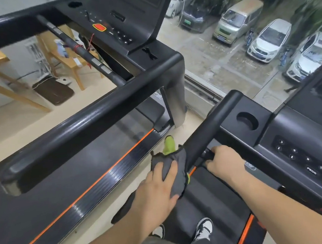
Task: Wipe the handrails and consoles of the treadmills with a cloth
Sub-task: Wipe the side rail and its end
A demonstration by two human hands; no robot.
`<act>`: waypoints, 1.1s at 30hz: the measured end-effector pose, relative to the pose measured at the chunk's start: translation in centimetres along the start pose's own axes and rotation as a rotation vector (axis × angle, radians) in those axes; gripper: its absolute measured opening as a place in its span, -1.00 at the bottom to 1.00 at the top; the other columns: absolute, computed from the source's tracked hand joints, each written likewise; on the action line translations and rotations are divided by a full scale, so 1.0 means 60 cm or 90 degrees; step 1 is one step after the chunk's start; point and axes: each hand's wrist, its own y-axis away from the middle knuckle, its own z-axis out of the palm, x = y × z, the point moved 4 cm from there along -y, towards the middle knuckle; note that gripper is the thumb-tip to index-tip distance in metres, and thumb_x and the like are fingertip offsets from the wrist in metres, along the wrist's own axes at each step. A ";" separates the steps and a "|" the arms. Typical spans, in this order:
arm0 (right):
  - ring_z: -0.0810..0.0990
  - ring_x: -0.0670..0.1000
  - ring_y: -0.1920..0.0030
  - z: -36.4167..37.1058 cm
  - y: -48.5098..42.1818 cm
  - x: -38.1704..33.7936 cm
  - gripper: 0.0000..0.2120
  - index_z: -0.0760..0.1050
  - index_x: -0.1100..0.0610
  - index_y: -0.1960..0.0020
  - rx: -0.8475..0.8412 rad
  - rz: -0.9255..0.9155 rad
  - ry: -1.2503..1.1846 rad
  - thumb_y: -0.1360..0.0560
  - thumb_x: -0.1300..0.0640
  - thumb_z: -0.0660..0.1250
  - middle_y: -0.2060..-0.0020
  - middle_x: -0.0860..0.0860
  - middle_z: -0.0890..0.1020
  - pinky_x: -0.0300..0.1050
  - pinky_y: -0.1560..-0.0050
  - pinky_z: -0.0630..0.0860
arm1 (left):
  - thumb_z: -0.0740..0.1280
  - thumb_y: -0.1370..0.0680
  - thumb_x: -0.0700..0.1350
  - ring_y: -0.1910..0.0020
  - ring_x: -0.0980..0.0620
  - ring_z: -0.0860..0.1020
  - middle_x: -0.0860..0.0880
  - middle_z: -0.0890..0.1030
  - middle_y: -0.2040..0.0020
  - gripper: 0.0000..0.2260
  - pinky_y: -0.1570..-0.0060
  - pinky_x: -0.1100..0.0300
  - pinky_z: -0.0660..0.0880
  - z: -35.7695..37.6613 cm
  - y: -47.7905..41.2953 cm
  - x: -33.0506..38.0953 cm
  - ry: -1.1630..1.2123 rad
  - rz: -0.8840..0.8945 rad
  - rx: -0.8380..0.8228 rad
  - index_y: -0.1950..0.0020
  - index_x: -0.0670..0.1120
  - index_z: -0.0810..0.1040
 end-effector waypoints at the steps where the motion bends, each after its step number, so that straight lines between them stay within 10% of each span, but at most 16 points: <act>1: 0.57 0.14 0.14 0.004 0.005 0.002 -0.93 0.51 0.07 0.19 0.000 -0.008 -0.020 -0.38 0.08 0.34 0.21 0.04 0.58 -0.03 0.18 0.60 | 0.22 -0.61 0.29 -0.32 -0.13 0.45 -0.13 0.18 -0.52 -0.18 -0.10 0.04 0.59 -0.003 0.005 -0.004 -0.001 -0.006 -0.026 -0.64 0.05 -0.22; 6: 0.49 0.10 -0.09 0.005 0.023 0.008 -0.84 0.38 0.04 0.10 0.032 -0.049 -0.043 -0.49 0.04 0.36 0.07 -0.04 0.43 -0.02 0.11 0.48 | 0.13 -0.60 0.38 -0.12 -0.10 0.57 -0.14 0.40 -0.29 -0.19 0.16 0.09 0.48 -0.023 -0.070 0.027 -0.060 -0.078 -0.016 -0.66 -0.04 -0.10; 14: 0.51 0.07 -0.28 0.009 0.042 -0.006 -0.60 0.56 0.10 -0.36 0.096 -0.146 -0.107 -0.54 0.06 0.39 -0.22 -0.01 0.58 -0.04 -0.20 0.52 | 0.17 -0.56 0.40 -0.28 -0.22 0.53 -0.12 0.46 -0.36 -0.38 -0.15 -0.09 0.53 0.002 -0.132 0.003 0.295 -0.137 -0.115 -0.48 0.10 0.17; 23: 0.53 0.01 -0.25 0.034 0.083 -0.009 -0.65 0.60 0.11 -0.33 0.102 -0.265 -0.179 -0.56 0.10 0.37 -0.20 -0.05 0.56 -0.08 -0.24 0.52 | 0.09 -0.54 0.42 -0.30 -0.09 0.54 0.05 0.39 -0.44 -0.27 -0.07 -0.01 0.55 0.000 0.114 -0.064 0.138 -0.147 -0.029 -0.63 0.10 0.11; 29: 0.52 -0.13 0.10 0.035 0.129 0.034 -0.69 0.59 0.06 -0.32 0.026 -0.227 -0.278 -0.59 0.10 0.37 -0.11 -0.11 0.53 -0.22 -0.05 0.41 | 0.12 -0.60 0.39 -0.29 -0.16 0.50 -0.09 0.38 -0.41 -0.26 -0.16 -0.05 0.52 0.000 0.003 0.002 0.031 -0.226 -0.016 -0.65 0.06 0.02; 33: 0.58 -0.07 -0.15 0.037 0.150 0.060 -0.70 0.61 0.10 -0.31 -0.007 -0.193 -0.344 -0.60 0.13 0.36 -0.17 -0.07 0.60 -0.16 -0.27 0.45 | 0.19 -0.64 0.28 -0.31 -0.18 0.44 -0.14 0.29 -0.48 -0.27 -0.12 -0.07 0.45 0.006 -0.082 0.076 -0.103 -0.203 0.035 -0.66 0.10 -0.13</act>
